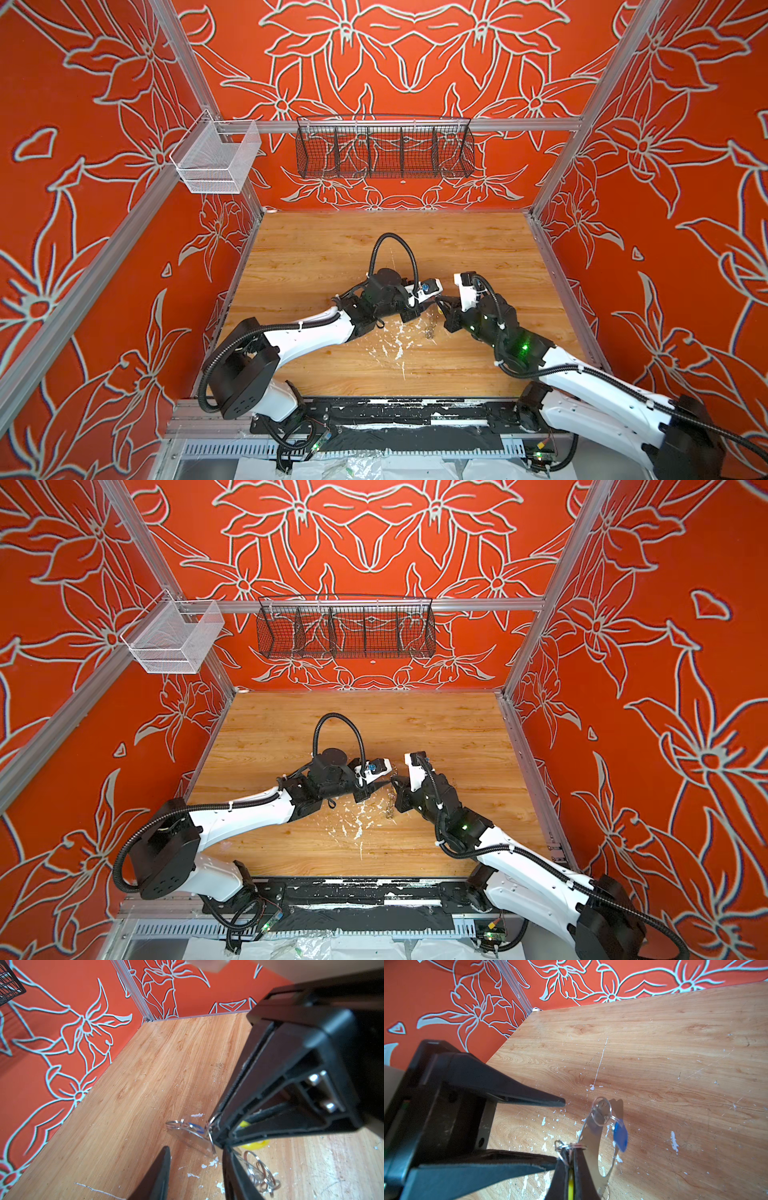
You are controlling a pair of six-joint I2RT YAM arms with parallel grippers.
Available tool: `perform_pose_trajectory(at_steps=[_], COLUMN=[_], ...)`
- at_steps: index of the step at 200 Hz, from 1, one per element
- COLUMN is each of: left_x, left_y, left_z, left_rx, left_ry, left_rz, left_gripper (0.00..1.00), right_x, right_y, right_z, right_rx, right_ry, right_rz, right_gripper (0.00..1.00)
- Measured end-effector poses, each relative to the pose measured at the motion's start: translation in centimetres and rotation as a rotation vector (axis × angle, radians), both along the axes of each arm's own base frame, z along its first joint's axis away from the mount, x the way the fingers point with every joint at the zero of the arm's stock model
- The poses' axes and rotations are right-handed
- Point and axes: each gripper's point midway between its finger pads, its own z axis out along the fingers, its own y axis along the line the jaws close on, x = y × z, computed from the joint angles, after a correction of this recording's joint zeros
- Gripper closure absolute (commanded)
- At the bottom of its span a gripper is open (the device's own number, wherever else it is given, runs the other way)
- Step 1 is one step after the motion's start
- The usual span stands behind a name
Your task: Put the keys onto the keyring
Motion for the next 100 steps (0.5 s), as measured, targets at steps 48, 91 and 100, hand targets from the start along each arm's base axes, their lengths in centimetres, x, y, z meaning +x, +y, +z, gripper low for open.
perform_pose_trajectory(at_steps=[48,91,100], left_x=[-0.01,0.17,0.27], left_y=[-0.02,0.09,0.16], left_z=[0.03,0.01,-0.01], left_rx=[-0.001,0.0,-0.001], left_ry=[0.0,-0.001,0.0], left_rz=[0.0,0.013,0.02], left_gripper=[0.8,0.89,0.9], right_x=[0.18,0.25,0.27], right_y=[0.1,0.26,0.27], right_z=[0.13,0.24,0.29], right_rx=[-0.001,0.002,0.003], right_ry=[0.004,0.003,0.002], right_rz=[0.0,0.005,0.005], right_gripper=[1.0,1.0,1.0])
